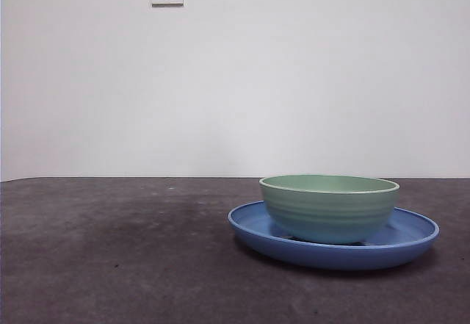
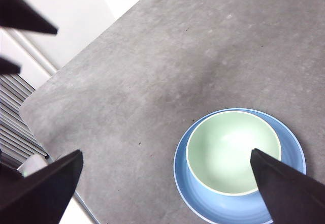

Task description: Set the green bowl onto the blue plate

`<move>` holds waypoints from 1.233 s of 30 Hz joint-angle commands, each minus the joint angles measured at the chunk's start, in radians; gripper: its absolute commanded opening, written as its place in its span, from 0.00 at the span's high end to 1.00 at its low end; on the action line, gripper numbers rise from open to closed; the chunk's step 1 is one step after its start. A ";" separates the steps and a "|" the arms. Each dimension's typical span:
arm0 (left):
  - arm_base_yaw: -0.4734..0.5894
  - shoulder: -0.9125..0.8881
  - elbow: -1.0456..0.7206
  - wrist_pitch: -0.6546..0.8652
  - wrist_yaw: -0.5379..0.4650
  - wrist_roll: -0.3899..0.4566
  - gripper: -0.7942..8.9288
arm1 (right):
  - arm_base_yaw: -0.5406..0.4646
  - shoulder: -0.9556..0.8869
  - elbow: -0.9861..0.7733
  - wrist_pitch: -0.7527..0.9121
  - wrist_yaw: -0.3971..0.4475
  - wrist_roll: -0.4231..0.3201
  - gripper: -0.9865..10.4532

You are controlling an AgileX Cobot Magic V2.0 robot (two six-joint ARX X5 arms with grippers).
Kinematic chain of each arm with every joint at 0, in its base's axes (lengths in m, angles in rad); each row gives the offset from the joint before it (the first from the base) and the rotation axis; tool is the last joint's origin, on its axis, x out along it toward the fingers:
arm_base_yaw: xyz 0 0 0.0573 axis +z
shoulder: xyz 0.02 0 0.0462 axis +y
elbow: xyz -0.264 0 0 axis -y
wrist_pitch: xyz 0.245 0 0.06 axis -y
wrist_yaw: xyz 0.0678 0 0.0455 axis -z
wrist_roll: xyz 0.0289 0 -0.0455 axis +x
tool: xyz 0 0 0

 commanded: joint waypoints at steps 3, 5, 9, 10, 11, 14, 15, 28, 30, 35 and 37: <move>-0.006 -0.216 -0.236 0.117 -0.005 0.004 0.34 | 0.003 0.004 0.018 -0.002 -0.001 -0.003 0.43; -0.006 -0.309 -0.326 0.166 -0.005 -0.033 0.34 | 0.004 0.004 0.018 -0.003 -0.001 -0.003 0.43; -0.005 -0.455 -0.438 0.205 -0.005 -0.100 0.34 | 0.004 0.004 0.018 -0.008 -0.001 -0.003 0.43; -0.006 -0.483 -0.451 0.204 -0.005 -0.110 0.34 | 0.004 0.004 0.018 -0.010 -0.001 -0.003 0.43; -0.006 -0.516 -0.463 0.203 -0.005 -0.123 0.34 | 0.003 0.004 0.018 -0.014 0.000 -0.003 0.43; -0.006 -0.575 -0.470 0.198 -0.005 -0.142 0.34 | 0.003 0.004 0.018 -0.023 -0.001 -0.003 0.43; -0.006 -0.587 -0.470 0.197 -0.005 -0.144 0.34 | 0.003 0.005 0.018 -0.029 0.000 0.002 0.43; -0.006 -0.627 -0.470 0.152 -0.005 -0.146 0.34 | -0.018 0.188 0.018 -0.166 0.003 0.042 0.43; -0.006 -0.627 -0.470 0.141 -0.005 -0.146 0.34 | -0.045 0.230 0.018 -0.145 0.024 0.041 0.43; -0.006 -0.627 -0.470 0.128 -0.005 -0.146 0.34 | -0.121 0.336 0.018 -0.109 0.029 0.020 0.43; -0.006 -0.627 -0.470 0.128 -0.005 -0.146 0.34 | -0.153 0.388 0.018 -0.097 0.029 0.004 0.44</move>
